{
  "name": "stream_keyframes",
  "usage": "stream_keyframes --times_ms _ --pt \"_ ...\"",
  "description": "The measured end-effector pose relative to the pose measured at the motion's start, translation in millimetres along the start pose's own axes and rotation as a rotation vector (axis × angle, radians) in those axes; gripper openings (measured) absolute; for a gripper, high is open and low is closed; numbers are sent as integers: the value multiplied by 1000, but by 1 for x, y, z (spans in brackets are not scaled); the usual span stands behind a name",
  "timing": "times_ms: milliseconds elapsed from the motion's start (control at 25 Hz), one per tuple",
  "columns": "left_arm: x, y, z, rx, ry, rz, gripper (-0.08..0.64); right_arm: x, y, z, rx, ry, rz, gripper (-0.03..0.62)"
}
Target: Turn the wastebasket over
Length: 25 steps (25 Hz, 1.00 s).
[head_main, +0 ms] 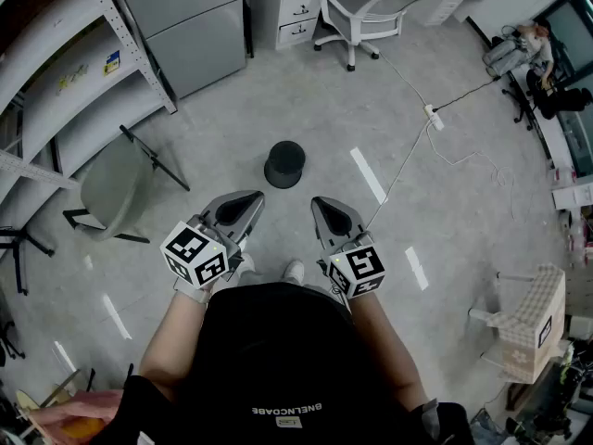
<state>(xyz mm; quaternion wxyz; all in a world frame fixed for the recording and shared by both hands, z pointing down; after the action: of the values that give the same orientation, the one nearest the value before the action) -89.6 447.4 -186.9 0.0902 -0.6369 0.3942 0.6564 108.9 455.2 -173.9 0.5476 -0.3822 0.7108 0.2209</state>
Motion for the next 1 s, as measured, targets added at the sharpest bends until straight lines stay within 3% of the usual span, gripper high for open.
stream_keyframes --times_ms 520,720,1000 --pt "3 68 28 -55 51 33 12 -1 24 -52 -68 54 11 10" --pt "2 85 18 -49 55 64 12 -1 -3 -63 -116 44 -50 11" --pt "2 108 -37 5 97 80 12 -7 -69 -96 -102 74 -99 11"
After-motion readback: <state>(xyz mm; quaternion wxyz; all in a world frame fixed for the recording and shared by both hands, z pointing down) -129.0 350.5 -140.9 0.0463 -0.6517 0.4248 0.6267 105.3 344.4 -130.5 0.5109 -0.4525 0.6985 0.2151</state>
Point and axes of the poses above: the fingertips, and each gripper's own axes: z backward along the fingers, y to its left, x out of its top, the point moved 7 cm from there along z, backward along the fingers
